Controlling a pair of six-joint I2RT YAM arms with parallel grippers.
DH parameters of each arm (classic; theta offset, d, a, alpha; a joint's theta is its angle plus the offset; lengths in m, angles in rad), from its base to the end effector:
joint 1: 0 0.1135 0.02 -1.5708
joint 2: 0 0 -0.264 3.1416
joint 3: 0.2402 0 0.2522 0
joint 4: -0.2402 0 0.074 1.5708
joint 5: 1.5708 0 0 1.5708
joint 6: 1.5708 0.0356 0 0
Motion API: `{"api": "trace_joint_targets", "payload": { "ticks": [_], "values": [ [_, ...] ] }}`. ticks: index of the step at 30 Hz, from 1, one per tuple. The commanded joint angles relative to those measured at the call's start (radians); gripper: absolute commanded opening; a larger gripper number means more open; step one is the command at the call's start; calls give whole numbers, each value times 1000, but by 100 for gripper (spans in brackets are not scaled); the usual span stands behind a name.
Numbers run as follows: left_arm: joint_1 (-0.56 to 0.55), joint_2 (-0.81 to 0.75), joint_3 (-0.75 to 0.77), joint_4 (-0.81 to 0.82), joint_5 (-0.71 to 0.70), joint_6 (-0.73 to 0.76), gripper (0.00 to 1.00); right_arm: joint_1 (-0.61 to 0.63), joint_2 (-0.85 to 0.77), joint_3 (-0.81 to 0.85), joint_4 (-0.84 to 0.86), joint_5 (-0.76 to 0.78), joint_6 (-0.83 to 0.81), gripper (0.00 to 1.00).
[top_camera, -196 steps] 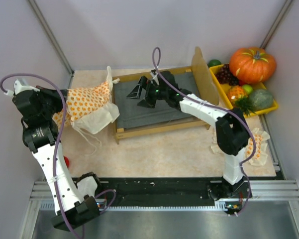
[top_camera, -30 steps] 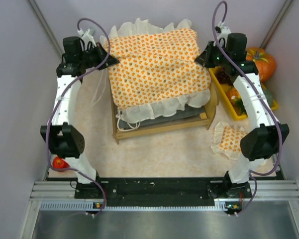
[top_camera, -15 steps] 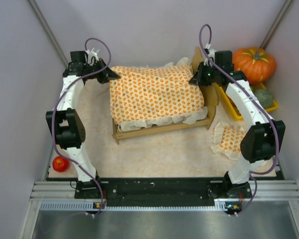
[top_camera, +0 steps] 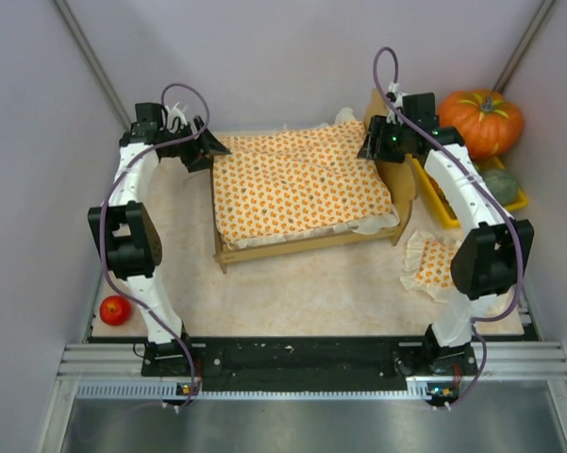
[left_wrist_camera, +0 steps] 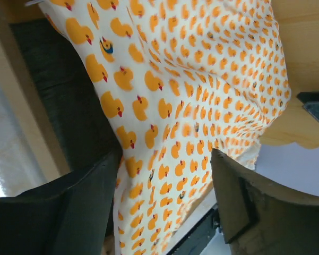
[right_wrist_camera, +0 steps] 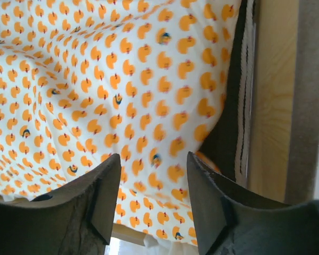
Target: Set up the pet bed
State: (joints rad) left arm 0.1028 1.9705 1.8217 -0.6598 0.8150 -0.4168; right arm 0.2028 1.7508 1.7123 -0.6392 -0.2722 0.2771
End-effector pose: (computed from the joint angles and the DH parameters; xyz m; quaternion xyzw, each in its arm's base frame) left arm 0.4422 0.0196 0.3085 -0.0765 0.8615 -0.4168 0.2798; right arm 0.3886 0.0897 0.3559 -0.0254 0.8952 0.2205 0.3865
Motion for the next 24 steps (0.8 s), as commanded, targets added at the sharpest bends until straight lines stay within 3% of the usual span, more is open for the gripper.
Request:
{"api": "trace_joint_targets", "payload": {
  "ticks": [1, 2, 6, 10, 14, 19, 24],
  "values": [
    [26, -25, 20, -33, -77, 61, 98, 9, -43, 38, -30, 109, -44, 59],
    [31, -31, 28, -44, -98, 78, 98, 9, -54, 53, -30, 125, -47, 64],
    [60, -85, 33, -115, -161, 102, 98, 14, -94, 128, -20, 76, -65, 66],
    [64, -223, -102, -92, -231, 128, 98, 69, -83, 147, -11, 24, -61, 66],
    [35, -367, -274, -35, -286, 151, 98, 196, -71, 86, 22, 19, -47, 66],
    [-35, -597, -529, 17, -476, 119, 98, 409, -89, -99, 194, 33, 45, 66],
    [-31, -810, -716, 51, -683, 33, 99, 589, -59, -184, 344, 83, 89, 67]
  ]
}}
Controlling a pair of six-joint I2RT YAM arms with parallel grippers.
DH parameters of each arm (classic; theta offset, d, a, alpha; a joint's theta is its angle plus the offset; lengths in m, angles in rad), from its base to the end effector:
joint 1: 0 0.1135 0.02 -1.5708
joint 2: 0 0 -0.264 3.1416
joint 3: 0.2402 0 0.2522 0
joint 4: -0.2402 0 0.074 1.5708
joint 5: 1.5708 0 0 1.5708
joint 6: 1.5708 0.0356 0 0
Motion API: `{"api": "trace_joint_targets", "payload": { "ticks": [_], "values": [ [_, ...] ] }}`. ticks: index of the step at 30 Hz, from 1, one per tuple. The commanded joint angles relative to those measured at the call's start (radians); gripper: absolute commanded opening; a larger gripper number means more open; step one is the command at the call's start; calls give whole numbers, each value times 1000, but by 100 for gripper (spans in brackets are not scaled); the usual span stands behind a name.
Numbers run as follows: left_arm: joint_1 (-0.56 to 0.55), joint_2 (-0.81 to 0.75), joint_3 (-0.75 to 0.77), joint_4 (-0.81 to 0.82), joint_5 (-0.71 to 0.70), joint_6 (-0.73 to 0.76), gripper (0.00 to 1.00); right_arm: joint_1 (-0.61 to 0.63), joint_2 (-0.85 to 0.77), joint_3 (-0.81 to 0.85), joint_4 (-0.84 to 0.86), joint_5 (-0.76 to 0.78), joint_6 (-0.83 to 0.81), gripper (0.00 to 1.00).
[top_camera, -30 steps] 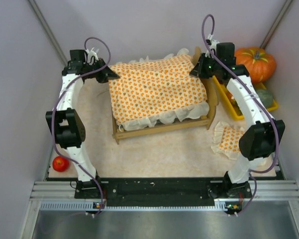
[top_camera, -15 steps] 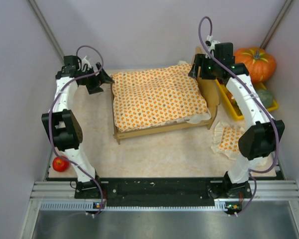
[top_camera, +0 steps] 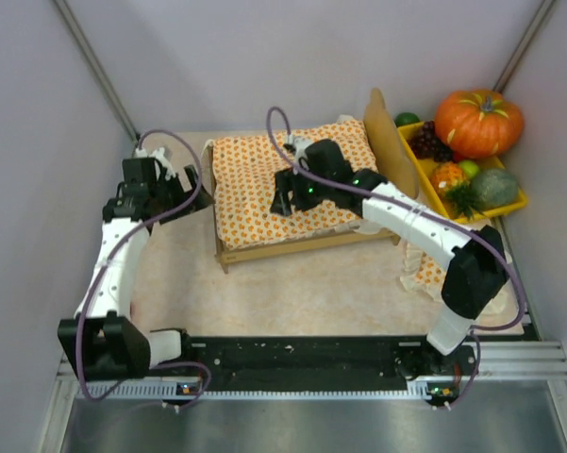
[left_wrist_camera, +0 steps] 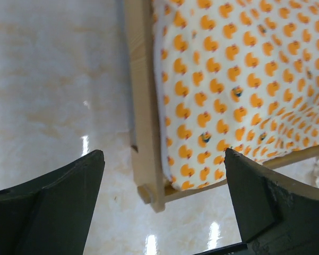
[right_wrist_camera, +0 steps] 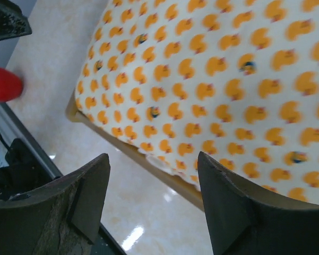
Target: Set up the pet bed
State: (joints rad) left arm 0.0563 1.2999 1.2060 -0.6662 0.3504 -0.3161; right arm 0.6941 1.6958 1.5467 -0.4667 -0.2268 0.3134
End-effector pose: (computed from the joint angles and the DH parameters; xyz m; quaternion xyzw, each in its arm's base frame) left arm 0.2770 0.0034 0.3306 -0.1000 0.9020 -0.2091 0.3643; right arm 0.2968 0.2574 0.3356 -0.2180 0.8567 0.3084 0.3514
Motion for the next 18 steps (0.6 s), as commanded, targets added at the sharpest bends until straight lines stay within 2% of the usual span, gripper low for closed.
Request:
{"api": "trace_joint_targets", "payload": {
  "ticks": [1, 5, 7, 13, 18],
  "values": [
    [20, -196, -140, 60, -237, -86, 99, 145, 10, -8, 186, 50, 59, 67],
    [46, -293, -194, 31, -336, -113, 99, 247, 77, 18, 218, 202, 50, 68],
    [86, -321, -207, -7, -341, -118, 99, 275, 112, 21, 255, 224, 39, 68],
    [244, -352, -252, -9, -206, -97, 99, 354, 241, 98, 266, 315, 20, 68],
    [260, -349, -256, 5, -136, -97, 99, 395, 338, 151, 257, 417, -28, 67]
  ]
}}
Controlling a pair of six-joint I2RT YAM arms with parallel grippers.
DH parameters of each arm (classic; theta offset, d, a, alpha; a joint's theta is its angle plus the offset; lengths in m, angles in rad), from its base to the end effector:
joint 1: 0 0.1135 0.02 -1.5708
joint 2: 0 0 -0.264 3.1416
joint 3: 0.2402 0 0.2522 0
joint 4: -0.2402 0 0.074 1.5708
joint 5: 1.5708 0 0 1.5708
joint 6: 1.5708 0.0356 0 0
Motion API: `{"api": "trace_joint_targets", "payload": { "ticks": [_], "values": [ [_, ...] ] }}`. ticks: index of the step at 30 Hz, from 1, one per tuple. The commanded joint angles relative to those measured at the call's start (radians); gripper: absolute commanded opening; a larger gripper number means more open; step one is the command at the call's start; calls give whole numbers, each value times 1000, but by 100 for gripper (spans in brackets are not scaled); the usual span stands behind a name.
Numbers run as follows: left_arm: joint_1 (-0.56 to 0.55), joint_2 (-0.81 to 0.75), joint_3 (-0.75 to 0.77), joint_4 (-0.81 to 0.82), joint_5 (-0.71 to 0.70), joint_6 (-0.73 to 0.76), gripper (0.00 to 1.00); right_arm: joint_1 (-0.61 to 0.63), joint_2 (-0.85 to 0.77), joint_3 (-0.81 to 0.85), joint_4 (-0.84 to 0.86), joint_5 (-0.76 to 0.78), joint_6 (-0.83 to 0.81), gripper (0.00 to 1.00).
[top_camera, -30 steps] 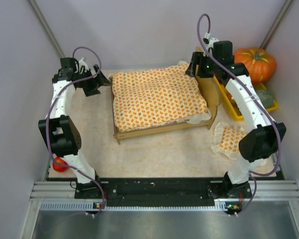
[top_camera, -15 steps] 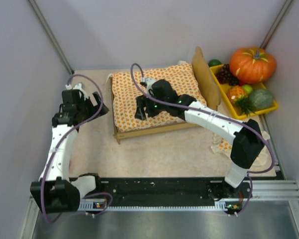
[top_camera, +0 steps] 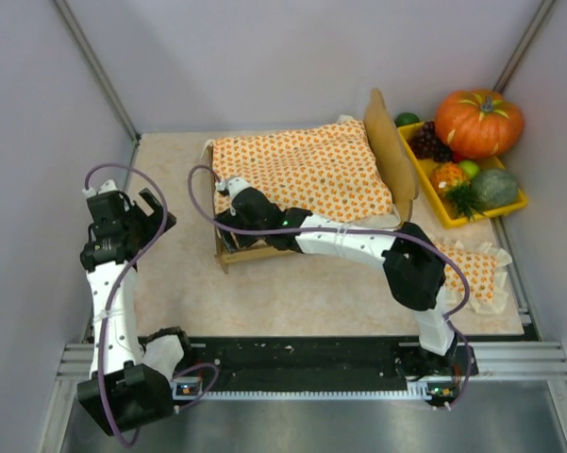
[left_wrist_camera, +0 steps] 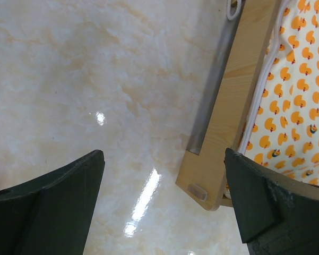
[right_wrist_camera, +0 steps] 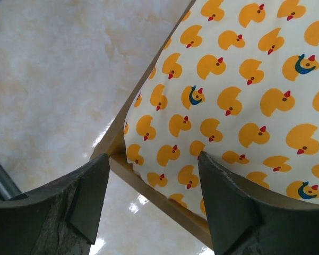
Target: Set up the pet bed
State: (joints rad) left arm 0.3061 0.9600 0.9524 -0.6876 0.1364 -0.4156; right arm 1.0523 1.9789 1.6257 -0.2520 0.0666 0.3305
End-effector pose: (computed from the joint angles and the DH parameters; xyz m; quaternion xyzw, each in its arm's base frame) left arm 0.1902 0.0550 0.3179 -0.2920 0.8556 -0.0848 0.4190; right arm 0.2327 0.4031 0.2651 -0.2981 0.8336 0.2731 0.3763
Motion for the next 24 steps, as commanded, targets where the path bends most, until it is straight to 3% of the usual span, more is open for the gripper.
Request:
{"api": "trace_joint_targets", "payload": {
  "ticks": [1, 3, 4, 6, 7, 10, 14, 20, 24],
  "values": [
    [10, -9, -6, 31, 95, 4, 99, 38, 69, 74, 42, 163, -53, 67],
    [11, -13, -17, 49, 121, 17, 99, 38, 97, 77, 36, 208, -51, 61],
    [11, -17, -18, 56, 138, 37, 99, 38, 100, 76, 39, 229, -53, 49],
    [11, -17, -18, 60, 157, 57, 99, 38, 104, 88, 40, 248, -71, 38],
    [10, -17, -18, 63, 173, 79, 99, 37, 100, 91, 42, 259, -74, 24],
    [11, -17, -9, 72, 241, 107, 99, 28, 63, 125, 33, 254, -107, 5],
    [10, -20, -24, 143, 379, 116, 99, -12, -8, 161, 23, 207, -131, 0],
    [-12, 0, -44, 293, 563, 97, 98, -90, -95, 157, -27, 159, -139, 0],
    [-192, 71, 6, 304, 504, 152, 95, -113, -118, 143, -33, 133, -140, 0]
  ]
}}
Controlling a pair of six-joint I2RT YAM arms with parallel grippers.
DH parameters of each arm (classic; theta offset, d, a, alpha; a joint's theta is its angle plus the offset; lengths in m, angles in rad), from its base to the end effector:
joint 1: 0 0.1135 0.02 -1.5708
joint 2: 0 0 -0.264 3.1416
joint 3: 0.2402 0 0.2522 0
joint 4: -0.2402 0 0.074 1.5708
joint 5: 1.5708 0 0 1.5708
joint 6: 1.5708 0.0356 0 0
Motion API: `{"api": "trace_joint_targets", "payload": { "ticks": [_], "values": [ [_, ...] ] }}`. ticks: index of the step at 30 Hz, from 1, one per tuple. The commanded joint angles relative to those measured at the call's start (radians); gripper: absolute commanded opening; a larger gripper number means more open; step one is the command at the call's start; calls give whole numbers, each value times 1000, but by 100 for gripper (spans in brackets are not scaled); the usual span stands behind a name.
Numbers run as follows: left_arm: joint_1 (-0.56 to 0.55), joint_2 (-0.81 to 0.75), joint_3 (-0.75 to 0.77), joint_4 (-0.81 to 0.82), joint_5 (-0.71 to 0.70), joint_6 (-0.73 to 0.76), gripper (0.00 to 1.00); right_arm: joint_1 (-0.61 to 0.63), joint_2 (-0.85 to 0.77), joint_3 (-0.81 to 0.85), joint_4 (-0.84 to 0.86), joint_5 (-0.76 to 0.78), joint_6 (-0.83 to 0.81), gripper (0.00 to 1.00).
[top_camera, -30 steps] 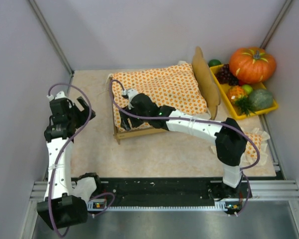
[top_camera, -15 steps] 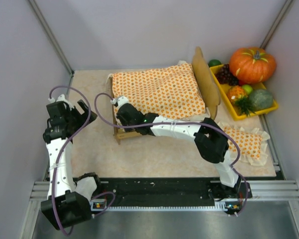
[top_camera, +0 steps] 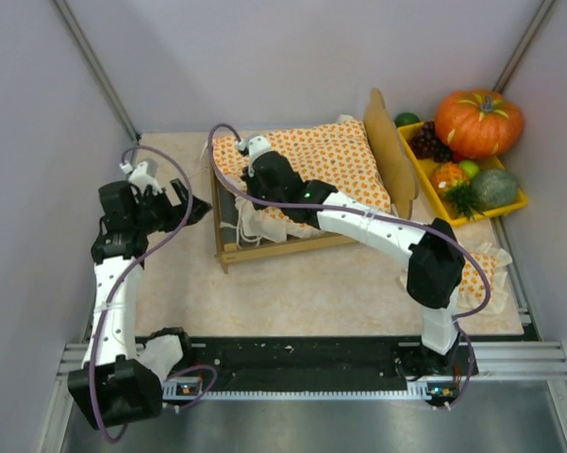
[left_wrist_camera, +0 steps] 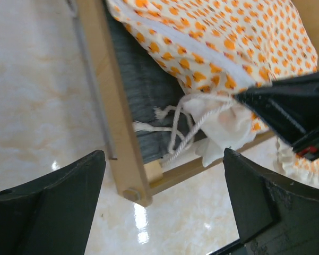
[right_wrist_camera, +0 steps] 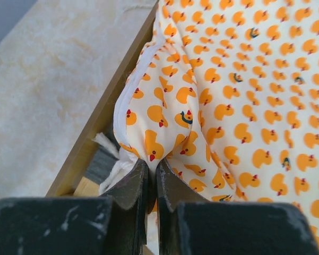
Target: Set up the pet bed
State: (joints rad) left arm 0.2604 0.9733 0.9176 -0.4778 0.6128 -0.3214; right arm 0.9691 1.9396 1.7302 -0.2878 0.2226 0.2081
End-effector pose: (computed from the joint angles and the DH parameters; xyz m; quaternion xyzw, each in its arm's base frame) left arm 0.2064 0.0338 0.3256 -0.0943 0.8361 -0.2763 0.4644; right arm 0.2685 0.3771 0.3157 -0.2644 0.8140 0.2028 0.4757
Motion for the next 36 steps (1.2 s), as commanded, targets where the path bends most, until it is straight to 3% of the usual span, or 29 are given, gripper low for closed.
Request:
{"api": "trace_joint_targets", "payload": {
  "ticks": [1, 8, 17, 23, 26, 36],
  "values": [
    [-185, 79, 58, 79, -35, 64, 95, -33, -80, 38, 1, -25, -19, 0],
    [-286, 180, 46, 142, -19, -36, 84, -70, -96, 39, -4, -66, -7, 0],
    [-403, 214, -8, 128, -68, 80, 82, -86, -96, 38, -5, -95, 13, 0],
    [-418, 234, -28, 96, -128, 114, 79, -107, -102, 40, -8, -112, 22, 0],
    [-426, 248, -34, 87, -139, 120, 71, -110, -103, 48, -11, -117, 24, 0],
    [-455, 309, -31, 84, -186, 117, 66, -122, -99, 60, -11, -137, 34, 0]
  ]
}}
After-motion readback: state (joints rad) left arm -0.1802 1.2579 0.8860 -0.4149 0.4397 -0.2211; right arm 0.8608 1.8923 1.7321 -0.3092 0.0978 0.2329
